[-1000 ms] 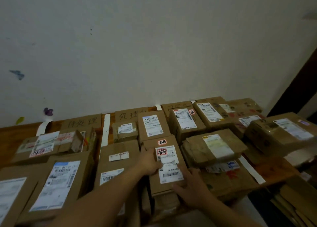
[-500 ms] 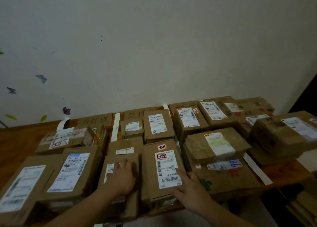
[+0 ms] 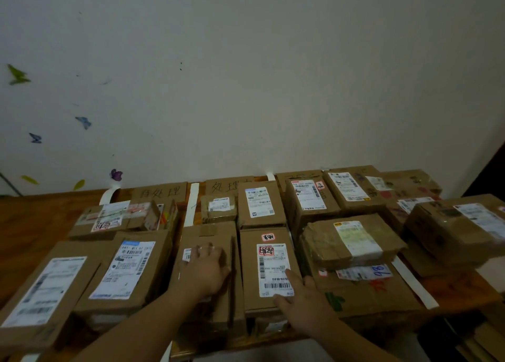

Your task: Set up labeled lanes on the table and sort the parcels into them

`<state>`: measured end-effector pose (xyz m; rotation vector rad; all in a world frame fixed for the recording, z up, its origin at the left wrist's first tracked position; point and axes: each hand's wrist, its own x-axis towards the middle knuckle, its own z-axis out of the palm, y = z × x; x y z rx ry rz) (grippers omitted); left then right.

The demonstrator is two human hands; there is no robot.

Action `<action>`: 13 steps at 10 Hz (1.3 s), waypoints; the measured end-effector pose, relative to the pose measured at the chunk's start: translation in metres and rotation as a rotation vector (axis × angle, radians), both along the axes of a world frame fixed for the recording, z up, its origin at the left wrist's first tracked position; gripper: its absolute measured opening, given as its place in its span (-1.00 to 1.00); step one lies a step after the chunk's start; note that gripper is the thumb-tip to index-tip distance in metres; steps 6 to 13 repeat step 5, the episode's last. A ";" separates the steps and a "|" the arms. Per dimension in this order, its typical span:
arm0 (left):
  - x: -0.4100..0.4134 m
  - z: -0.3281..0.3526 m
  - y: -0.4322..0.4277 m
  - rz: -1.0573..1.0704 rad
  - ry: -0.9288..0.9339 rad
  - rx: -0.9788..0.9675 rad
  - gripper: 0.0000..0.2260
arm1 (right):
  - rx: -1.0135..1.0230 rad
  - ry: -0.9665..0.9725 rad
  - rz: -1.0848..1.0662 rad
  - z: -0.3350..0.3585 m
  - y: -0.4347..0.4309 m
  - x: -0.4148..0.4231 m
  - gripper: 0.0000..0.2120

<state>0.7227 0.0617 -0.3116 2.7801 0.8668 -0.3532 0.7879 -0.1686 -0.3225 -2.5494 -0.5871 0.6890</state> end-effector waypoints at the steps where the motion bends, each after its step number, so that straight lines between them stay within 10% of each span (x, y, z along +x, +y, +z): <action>1: -0.008 0.001 -0.008 0.009 0.075 -0.055 -0.40 | -0.030 0.025 0.031 0.001 -0.003 -0.001 -0.30; 13: -0.022 0.015 -0.023 0.080 0.019 -0.075 -0.39 | -0.068 -0.145 0.176 0.017 -0.004 0.005 -0.29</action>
